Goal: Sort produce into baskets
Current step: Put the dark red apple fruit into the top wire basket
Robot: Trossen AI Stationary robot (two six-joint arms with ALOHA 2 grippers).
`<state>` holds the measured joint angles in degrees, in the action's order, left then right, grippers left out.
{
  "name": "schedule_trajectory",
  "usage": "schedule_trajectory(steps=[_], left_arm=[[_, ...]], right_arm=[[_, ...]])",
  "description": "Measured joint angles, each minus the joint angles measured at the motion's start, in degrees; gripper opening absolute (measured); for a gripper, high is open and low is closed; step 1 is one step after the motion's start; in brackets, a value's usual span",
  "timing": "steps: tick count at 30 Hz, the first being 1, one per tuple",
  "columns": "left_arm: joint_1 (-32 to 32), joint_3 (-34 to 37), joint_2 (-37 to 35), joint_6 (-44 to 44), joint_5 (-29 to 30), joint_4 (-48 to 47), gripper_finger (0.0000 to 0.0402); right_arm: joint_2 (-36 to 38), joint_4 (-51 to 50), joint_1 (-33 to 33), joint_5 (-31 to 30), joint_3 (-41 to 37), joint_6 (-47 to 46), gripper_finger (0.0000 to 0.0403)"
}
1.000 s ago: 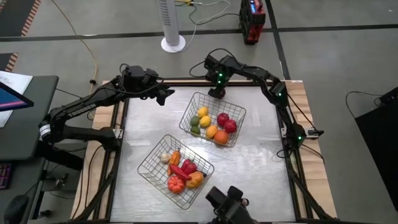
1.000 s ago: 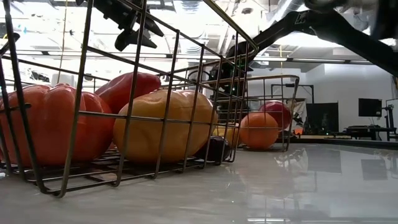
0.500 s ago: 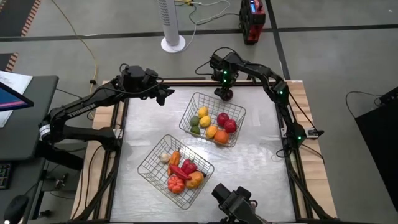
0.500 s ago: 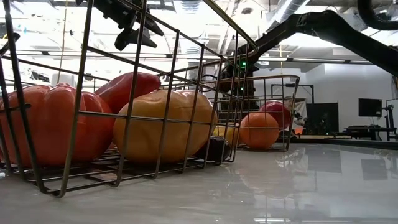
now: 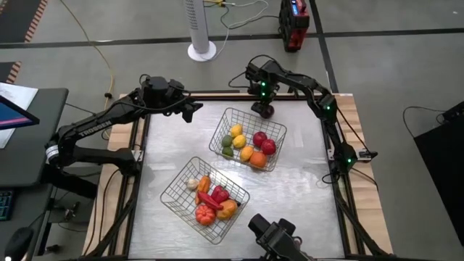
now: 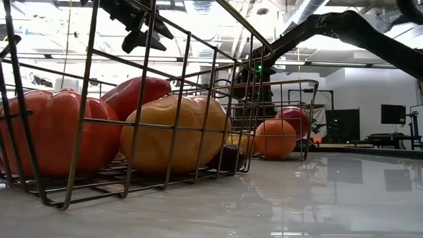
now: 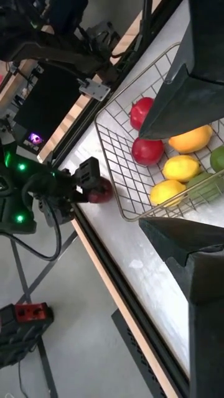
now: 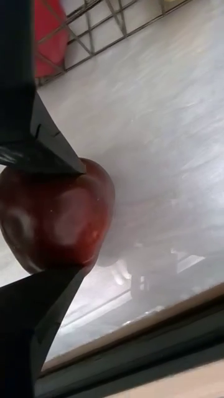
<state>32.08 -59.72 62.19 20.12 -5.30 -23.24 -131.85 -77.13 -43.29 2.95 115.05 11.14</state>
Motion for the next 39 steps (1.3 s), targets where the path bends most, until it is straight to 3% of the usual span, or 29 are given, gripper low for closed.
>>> schedule_trajectory(steps=[5, 17, 28, 35, 39], left_arm=[[0.0, 0.0, 0.0, 0.0, 0.0, 0.0, 0.0201], [0.0, 0.0, 0.0, 0.0, 0.0, 0.0, 0.0201], [0.0, 0.0, 0.0, 0.0, 0.0, 0.0, 0.0201], [0.0, 0.0, 0.0, 1.6, 1.1, 0.0, 0.0201], [0.0, 0.0, -0.9, 2.9, 1.1, -0.2, 0.0201]], right_arm=[[-0.2, -3.4, 0.0, 0.0, 1.9, -0.2, 0.0258], [0.0, -13.0, -0.2, 0.2, 14.9, -1.9, 0.0257], [8.0, -12.9, 2.9, 3.9, 15.7, -5.7, 0.0257], [14.1, -11.9, 6.8, 19.3, 15.8, -4.8, 0.0257], [15.3, -13.0, 11.5, 20.7, 15.8, -4.7, 0.0259]])
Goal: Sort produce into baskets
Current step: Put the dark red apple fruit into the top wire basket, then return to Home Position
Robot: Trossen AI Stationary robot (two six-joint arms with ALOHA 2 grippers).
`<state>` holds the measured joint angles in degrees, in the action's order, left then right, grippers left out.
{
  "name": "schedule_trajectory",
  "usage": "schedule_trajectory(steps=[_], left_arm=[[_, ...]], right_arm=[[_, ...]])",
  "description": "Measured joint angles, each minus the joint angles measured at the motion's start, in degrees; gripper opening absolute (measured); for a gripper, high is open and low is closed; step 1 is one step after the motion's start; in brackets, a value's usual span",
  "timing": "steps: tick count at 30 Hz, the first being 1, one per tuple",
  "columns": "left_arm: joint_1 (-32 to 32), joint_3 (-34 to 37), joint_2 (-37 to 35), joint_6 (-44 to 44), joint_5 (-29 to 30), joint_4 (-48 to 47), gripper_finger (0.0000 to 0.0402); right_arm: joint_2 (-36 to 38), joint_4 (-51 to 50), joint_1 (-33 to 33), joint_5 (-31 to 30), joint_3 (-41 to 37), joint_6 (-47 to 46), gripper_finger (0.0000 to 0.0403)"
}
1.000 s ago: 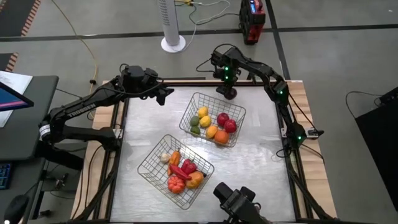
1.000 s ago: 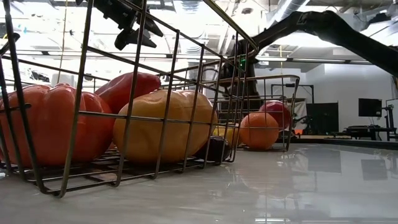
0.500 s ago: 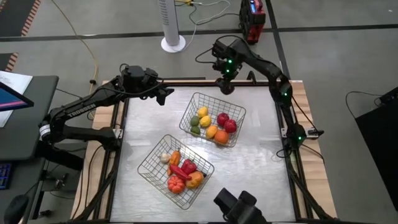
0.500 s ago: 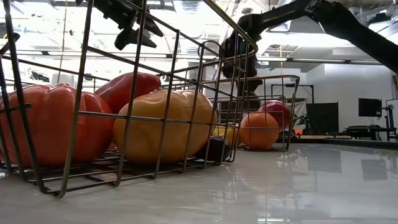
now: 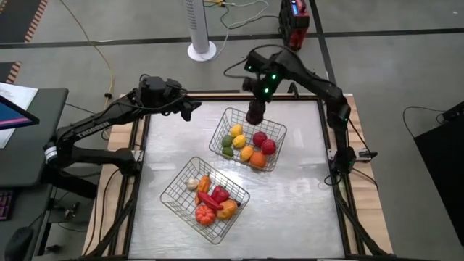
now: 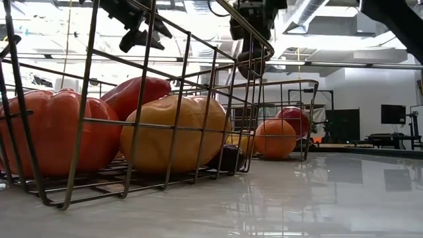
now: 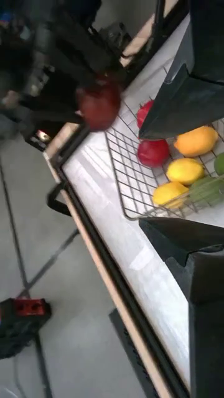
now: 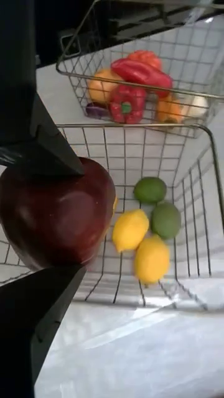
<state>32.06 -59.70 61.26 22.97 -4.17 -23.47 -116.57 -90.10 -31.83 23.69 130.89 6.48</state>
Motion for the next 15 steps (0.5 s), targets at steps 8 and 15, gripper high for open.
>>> schedule_trajectory(steps=[8, 15], left_arm=[[-0.6, 0.0, -5.6, -1.3, 3.9, 0.0, 0.0201], [-0.6, 0.0, -8.6, -2.0, 1.3, -0.2, 0.0201]], right_arm=[[-0.2, 2.0, 7.3, -2.3, -0.1, -1.5, 0.027], [-0.2, 0.7, 8.1, -3.0, -0.1, -2.2, 0.0272]])
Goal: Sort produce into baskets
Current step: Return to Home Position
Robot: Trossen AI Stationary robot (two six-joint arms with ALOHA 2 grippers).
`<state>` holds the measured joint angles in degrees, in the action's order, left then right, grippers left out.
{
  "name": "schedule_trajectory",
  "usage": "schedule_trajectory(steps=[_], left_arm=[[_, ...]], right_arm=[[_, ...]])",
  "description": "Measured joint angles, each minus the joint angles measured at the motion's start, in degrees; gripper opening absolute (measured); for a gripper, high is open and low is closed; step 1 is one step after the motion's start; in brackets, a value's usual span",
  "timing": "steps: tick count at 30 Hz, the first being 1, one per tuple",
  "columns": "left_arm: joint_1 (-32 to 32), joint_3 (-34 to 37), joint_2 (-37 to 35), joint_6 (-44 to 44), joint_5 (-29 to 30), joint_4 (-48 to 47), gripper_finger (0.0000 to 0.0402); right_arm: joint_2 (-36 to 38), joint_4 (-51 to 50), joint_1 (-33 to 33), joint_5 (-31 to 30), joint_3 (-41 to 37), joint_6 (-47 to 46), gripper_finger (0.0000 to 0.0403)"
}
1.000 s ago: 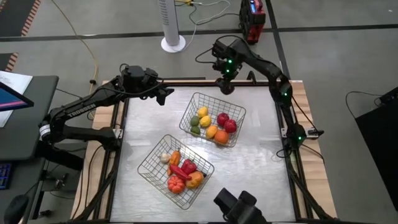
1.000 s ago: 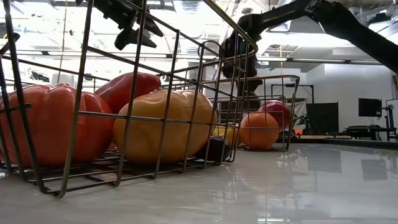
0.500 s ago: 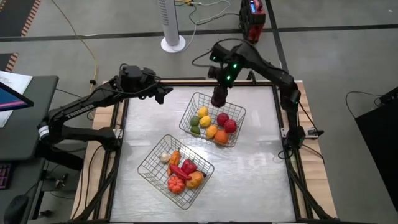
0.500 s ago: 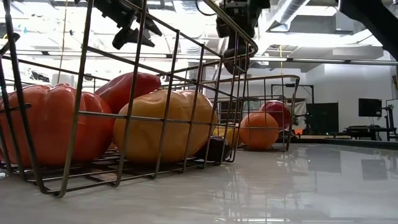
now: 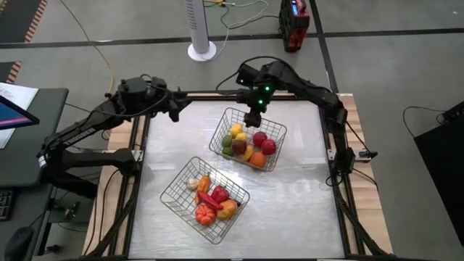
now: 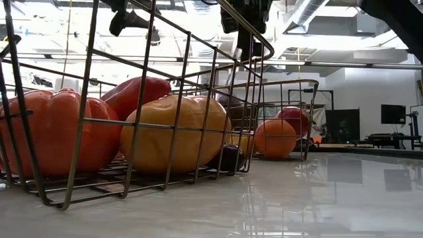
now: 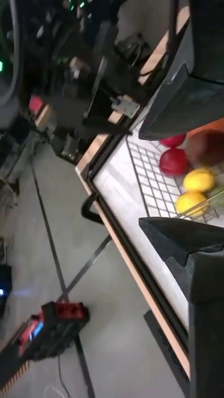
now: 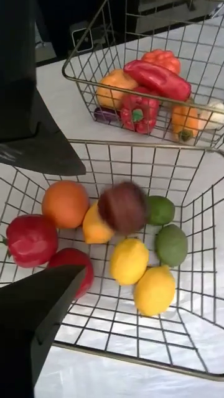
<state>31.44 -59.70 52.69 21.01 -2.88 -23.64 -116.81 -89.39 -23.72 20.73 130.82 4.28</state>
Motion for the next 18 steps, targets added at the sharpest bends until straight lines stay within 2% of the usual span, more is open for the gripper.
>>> schedule_trajectory(steps=[5, 9, 14, 18], left_arm=[[0.0, 0.0, -0.7, -1.3, -2.7, -0.4, 0.0201], [-1.4, 0.0, -3.4, -2.3, -1.9, -1.6, 0.0201], [-3.4, 0.0, -9.4, -8.1, 3.1, -1.7, 0.0201], [-3.5, 0.0, -13.2, -11.2, 6.2, -4.1, 0.0201]], right_arm=[[-0.6, -0.6, -0.6, 0.1, 0.0, -3.7, 0.0272], [-0.1, 0.2, -0.8, 0.2, 0.0, -5.7, 0.0272], [6.2, 15.2, -0.1, -3.2, 0.1, -9.2, 0.0272], [10.9, 20.8, -0.7, -8.8, -1.3, -10.8, 0.0272]])
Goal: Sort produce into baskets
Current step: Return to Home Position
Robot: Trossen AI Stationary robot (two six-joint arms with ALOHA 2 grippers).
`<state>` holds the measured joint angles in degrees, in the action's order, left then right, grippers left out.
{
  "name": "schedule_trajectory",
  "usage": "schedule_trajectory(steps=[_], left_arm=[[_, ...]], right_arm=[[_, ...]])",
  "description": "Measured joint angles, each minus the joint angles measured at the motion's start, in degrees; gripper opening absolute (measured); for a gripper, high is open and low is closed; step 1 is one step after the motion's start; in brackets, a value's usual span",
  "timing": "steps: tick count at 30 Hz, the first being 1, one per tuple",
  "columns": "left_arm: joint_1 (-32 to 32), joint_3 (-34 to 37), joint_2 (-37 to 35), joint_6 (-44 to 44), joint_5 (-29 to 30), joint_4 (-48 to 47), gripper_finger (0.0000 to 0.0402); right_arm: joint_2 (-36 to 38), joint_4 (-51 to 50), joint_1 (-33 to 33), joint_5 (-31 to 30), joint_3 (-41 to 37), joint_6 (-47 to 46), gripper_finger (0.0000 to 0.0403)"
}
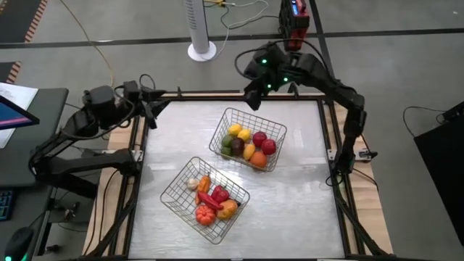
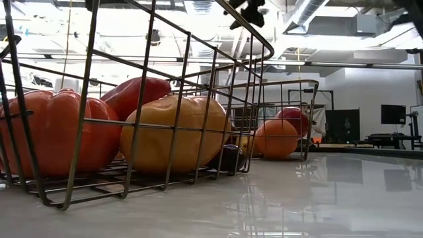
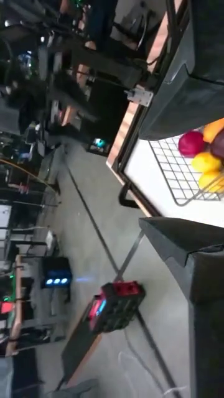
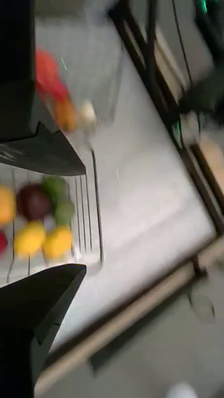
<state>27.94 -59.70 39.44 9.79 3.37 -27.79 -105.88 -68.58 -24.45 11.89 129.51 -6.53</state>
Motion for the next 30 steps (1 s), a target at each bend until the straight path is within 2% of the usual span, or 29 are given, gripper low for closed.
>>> schedule_trajectory(steps=[5, 9, 16, 21, 30], left_arm=[[-0.1, 3.5, -3.8, -1.0, -0.3, 3.7, 0.0201], [-0.6, 9.7, -7.8, 0.4, 1.9, 8.7, 0.0201], [-2.2, 17.2, -13.3, 7.0, 12.8, 9.0, 0.0201], [-4.3, 19.6, -15.3, 8.7, 19.9, 9.6, 0.0201], [-5.1, 22.5, -15.1, 10.9, 23.0, 12.0, 0.0201]], right_arm=[[7.4, 6.7, -0.3, -7.6, -9.9, 0.1, 0.0272], [14.6, 13.9, -1.2, -7.8, -23.0, -2.4, 0.0272], [29.2, 28.6, -1.2, -8.4, -46.9, -8.8, 0.0272], [38.7, 36.4, -0.3, -11.6, -61.6, -13.7, 0.0272], [53.3, 49.2, -2.4, -12.1, -82.2, -20.7, 0.0271]])
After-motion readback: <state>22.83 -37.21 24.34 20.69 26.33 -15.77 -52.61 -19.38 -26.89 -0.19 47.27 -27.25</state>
